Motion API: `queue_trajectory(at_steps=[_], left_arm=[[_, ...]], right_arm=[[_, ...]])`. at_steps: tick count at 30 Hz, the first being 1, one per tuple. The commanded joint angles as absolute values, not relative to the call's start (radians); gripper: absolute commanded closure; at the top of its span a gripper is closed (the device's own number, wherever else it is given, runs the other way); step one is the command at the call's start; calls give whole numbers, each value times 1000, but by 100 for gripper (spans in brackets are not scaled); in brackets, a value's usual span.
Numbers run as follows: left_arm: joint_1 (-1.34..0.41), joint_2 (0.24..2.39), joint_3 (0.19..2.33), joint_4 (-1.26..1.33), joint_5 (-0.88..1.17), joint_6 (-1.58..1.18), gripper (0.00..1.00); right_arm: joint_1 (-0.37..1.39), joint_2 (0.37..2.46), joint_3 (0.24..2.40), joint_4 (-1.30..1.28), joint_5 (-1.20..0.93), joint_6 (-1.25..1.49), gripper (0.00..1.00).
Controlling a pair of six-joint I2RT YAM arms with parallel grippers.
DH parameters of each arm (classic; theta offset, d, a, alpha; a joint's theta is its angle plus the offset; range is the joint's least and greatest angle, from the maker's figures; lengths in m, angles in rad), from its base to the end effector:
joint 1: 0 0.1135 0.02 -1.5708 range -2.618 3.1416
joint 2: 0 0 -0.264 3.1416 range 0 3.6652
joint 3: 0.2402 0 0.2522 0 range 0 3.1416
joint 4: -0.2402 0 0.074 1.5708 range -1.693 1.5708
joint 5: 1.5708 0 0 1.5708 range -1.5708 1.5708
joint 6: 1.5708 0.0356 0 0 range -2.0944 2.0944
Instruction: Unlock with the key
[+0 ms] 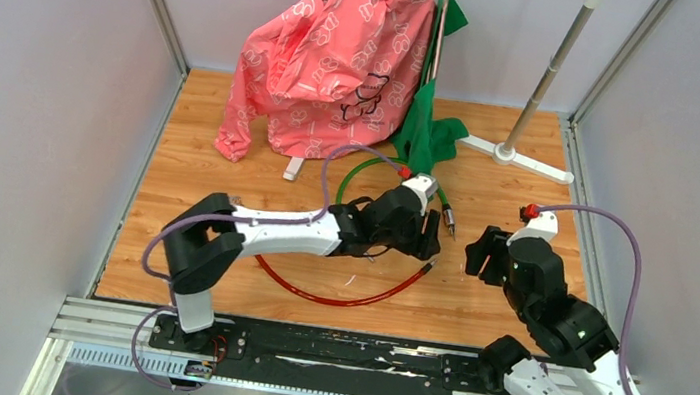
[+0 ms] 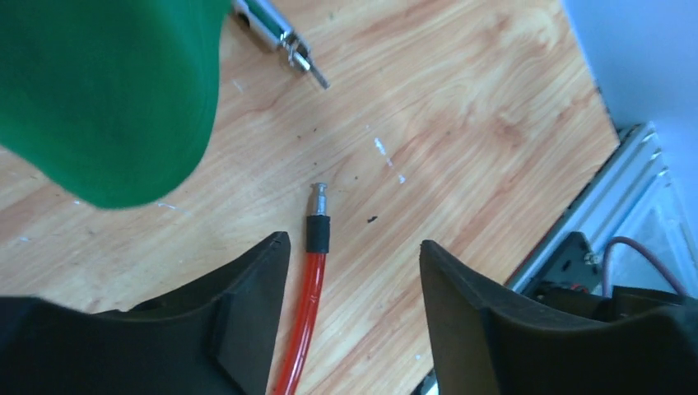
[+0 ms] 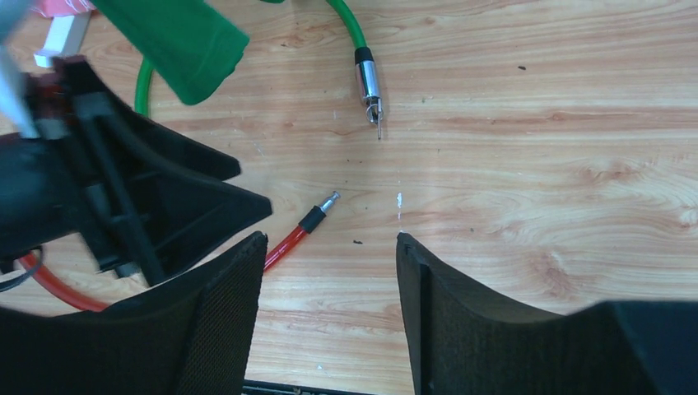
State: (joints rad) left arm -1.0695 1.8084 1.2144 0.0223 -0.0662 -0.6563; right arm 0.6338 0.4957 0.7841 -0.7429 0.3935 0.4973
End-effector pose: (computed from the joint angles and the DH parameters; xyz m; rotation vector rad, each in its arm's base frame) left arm 0.1995 -0.3591 0.2234 0.4294 2.2506 -0.9005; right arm 0.0899 0.0492 0.3193 0.1113 2.0004 0.3306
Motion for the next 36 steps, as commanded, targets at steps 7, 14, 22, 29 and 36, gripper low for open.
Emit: queue_trajectory(at_steps=[7,14,22,29,36], left_arm=[[-1066,1443,1101,-115,-302,-456,8],[-945,1166,1019,-308,-439,-369,7],[-716,965,930,-417,-594,-207,7],[-472,932,789,-308,-673,-109,5],[-272,1016,661,-100,-529,-64,4]], right_arm=[[623,508,840,-748,444,454,29],[623,509,799,-637,470,386,29],[624,557,739,-471,508,285,19],[623,638,682,-292,573,145,17],[623,650,600,-141,615,24,16]])
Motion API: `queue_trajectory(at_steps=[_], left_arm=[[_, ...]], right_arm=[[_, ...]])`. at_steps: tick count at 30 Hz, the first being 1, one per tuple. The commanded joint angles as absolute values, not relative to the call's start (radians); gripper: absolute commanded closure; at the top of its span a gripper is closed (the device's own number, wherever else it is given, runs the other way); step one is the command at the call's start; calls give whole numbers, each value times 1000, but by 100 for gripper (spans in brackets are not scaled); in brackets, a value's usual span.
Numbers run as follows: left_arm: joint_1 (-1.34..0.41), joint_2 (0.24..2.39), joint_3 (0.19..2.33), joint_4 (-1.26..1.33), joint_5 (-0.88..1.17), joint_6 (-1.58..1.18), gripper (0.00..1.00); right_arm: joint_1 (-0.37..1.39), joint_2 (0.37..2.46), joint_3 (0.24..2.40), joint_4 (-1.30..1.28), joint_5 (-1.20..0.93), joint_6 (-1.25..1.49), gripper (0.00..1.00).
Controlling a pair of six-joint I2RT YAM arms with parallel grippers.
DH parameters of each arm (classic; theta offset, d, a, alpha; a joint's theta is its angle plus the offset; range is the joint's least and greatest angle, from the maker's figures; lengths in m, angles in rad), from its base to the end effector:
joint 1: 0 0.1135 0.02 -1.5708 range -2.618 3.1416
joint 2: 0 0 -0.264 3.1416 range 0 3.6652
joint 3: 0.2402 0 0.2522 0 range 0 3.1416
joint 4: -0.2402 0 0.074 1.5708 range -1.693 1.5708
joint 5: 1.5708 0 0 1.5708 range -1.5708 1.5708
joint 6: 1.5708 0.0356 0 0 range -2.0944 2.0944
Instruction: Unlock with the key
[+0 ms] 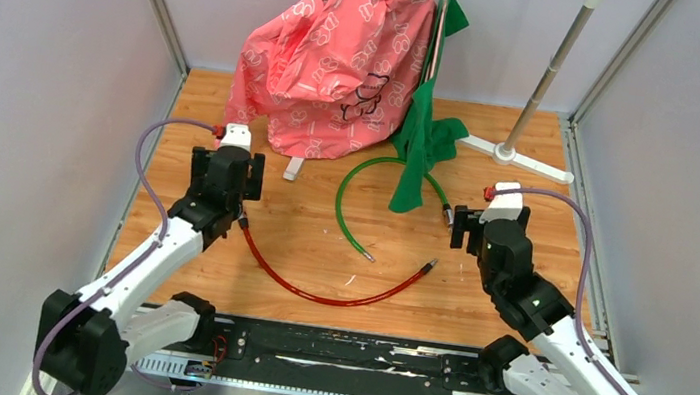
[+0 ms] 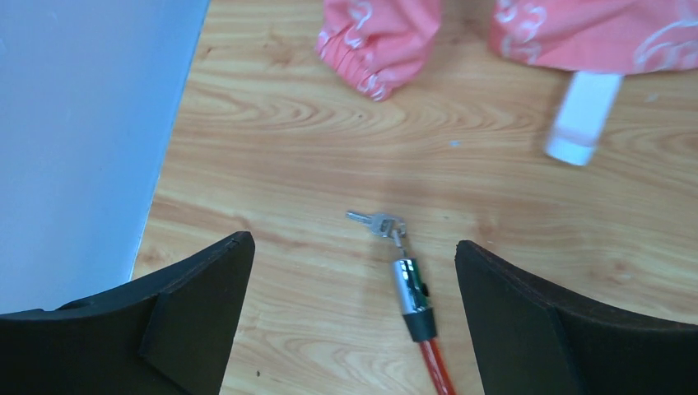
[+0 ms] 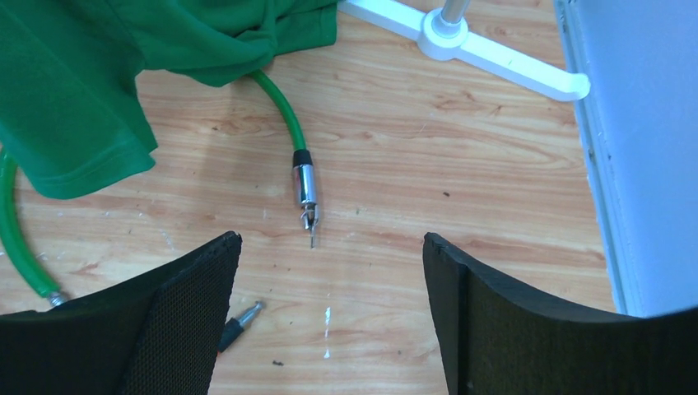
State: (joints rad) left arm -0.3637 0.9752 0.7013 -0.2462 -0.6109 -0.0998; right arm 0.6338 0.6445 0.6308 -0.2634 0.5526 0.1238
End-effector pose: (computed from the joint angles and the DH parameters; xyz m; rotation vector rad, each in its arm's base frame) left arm 0.2068 -0.0569 0.2723 -0.0979 2.0040 0.3429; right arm 0.1360 0.0768 0.3002 -0.0795 1.8041 0.0280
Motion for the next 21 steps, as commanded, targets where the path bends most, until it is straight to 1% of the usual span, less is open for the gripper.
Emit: queue_trajectory(at_steps=[1,9,13,18,20,21], left_arm=[[-253,1029,651,-69,-497,-58,4],[-175,1209,629,154,-446,-7,5],[-163,1248,554,322,-391,-1,6],[-154,1259,412,584,-386,45,6],[-139,1271,382,659,-350,51,6],[-132,1277,366,690,-330,52,6]], right_arm=[[623,661,598,-141,623,15,16],[603,791,612,-119,624,24,14],[559,860,616,-104,623,69,13],[484,892,595,-83,611,128,14],[471,885,576,-56,610,125,12],[468,880,567,-50,613,123,9]])
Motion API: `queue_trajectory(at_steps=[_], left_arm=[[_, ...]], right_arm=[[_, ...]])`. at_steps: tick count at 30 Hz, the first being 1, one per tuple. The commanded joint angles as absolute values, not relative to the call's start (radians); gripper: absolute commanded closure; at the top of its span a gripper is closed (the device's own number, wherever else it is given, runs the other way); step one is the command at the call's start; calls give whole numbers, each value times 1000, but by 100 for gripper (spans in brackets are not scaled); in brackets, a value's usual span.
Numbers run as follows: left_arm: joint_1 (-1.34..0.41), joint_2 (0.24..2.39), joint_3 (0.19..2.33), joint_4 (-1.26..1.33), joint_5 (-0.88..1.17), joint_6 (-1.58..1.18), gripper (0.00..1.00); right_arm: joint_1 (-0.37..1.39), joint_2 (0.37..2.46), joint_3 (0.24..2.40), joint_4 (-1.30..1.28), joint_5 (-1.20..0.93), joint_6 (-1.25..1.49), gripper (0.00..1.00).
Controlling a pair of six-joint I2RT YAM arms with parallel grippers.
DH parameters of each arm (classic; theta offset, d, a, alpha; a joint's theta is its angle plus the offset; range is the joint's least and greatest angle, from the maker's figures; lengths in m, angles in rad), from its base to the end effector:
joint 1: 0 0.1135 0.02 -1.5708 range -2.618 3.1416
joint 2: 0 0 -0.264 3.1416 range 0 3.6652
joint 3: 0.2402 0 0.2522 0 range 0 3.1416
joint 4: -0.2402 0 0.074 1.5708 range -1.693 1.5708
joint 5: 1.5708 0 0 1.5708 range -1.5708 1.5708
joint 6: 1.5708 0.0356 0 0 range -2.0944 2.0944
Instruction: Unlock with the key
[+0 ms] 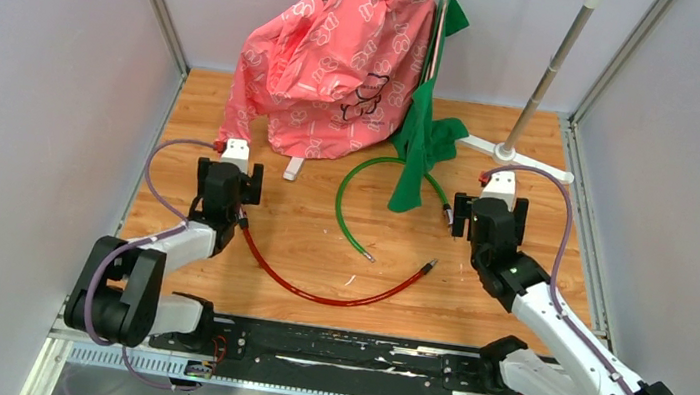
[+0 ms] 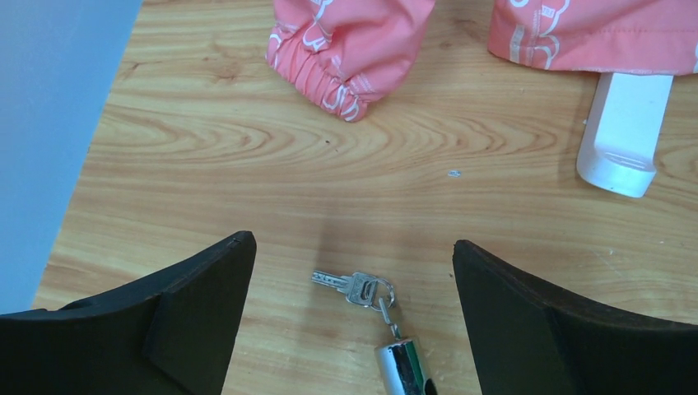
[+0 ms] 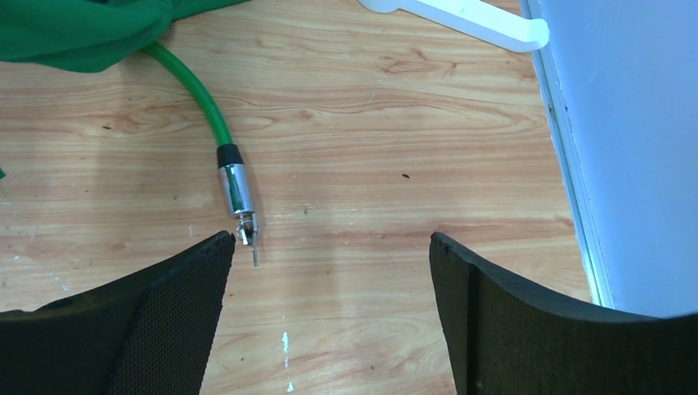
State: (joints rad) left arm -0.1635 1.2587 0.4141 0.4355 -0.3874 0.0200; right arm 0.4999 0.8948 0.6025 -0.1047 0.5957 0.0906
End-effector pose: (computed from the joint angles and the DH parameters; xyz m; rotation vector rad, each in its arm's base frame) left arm 0.2435 -0.0265 0.1789 -0.0711 1.9577 0.2887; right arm 0.1869 0.0793 0.2663 -0.0062 1.9009 -0.1866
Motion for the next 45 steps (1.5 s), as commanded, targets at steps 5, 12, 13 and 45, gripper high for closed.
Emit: queue_trajectory(at_steps=[5,12,13,45], left_arm=[[-115,1309,318,785,-248,66,6],[-115,1319,259,890,-264,59,0],[-115,1322,235,927,-243,66,0],[-114,1350,210,1009,-216,78,0]], right_arm=[[457,846,486,51,648,106,1],[426,826,362,268,643,9,1],[422,827,342,306,644,5,1],[111,1427,206,1096,365,-107,5]])
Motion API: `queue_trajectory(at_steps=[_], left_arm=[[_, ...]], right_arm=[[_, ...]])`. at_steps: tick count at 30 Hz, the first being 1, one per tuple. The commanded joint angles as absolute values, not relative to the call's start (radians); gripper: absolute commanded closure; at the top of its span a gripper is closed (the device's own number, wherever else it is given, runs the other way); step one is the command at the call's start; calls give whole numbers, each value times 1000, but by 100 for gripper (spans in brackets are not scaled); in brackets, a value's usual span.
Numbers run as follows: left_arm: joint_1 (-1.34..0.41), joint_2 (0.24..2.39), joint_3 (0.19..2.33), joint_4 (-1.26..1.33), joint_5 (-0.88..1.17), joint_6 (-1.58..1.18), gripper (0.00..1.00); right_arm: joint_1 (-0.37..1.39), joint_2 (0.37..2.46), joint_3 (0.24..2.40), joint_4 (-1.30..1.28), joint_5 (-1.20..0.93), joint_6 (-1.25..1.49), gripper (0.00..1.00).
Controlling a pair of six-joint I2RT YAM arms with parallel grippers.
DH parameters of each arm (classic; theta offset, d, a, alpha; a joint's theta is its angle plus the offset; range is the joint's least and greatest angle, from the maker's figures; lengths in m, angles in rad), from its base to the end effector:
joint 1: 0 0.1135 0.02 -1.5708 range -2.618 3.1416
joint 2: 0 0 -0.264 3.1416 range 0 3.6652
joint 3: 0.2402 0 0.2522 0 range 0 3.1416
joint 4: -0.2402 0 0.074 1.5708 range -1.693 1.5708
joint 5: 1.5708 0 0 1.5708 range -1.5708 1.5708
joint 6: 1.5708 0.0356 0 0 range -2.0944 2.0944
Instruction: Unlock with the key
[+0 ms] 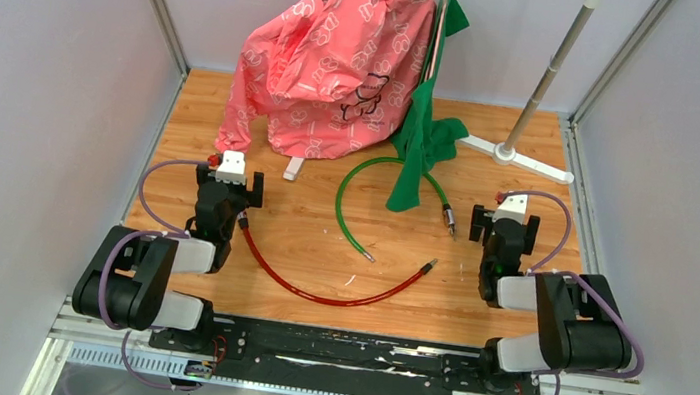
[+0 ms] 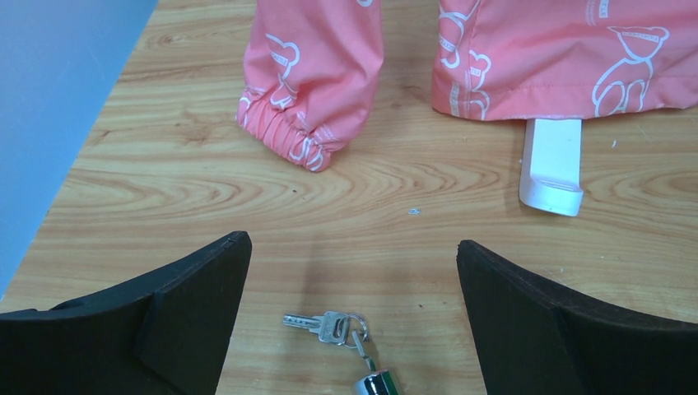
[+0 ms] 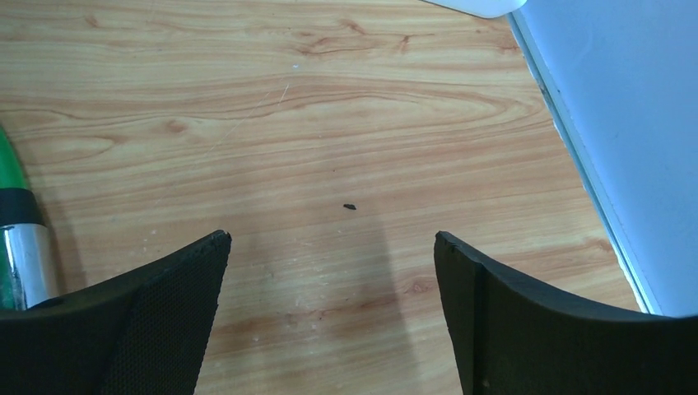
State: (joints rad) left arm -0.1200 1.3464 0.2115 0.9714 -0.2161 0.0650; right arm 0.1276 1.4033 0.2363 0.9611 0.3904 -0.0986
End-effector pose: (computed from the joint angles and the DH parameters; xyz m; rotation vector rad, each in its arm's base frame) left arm 0.2257 -0.0195 0.1565 0.0013 1.7327 0.1468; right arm 0.2319 0.0161 0.1503 0.0819 1.7705 -0.3253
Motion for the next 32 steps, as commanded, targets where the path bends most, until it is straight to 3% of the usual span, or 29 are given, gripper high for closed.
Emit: queue_trajectory(at_steps=[1,32], left_arm=[[-114,1350,209,1009,-216,78,0],[-114,1351,211,1009,-216,78,0]], right_arm=[[111,1427,207,1095,365,-106,7],[111,1427,207,1097,367,-106,7]])
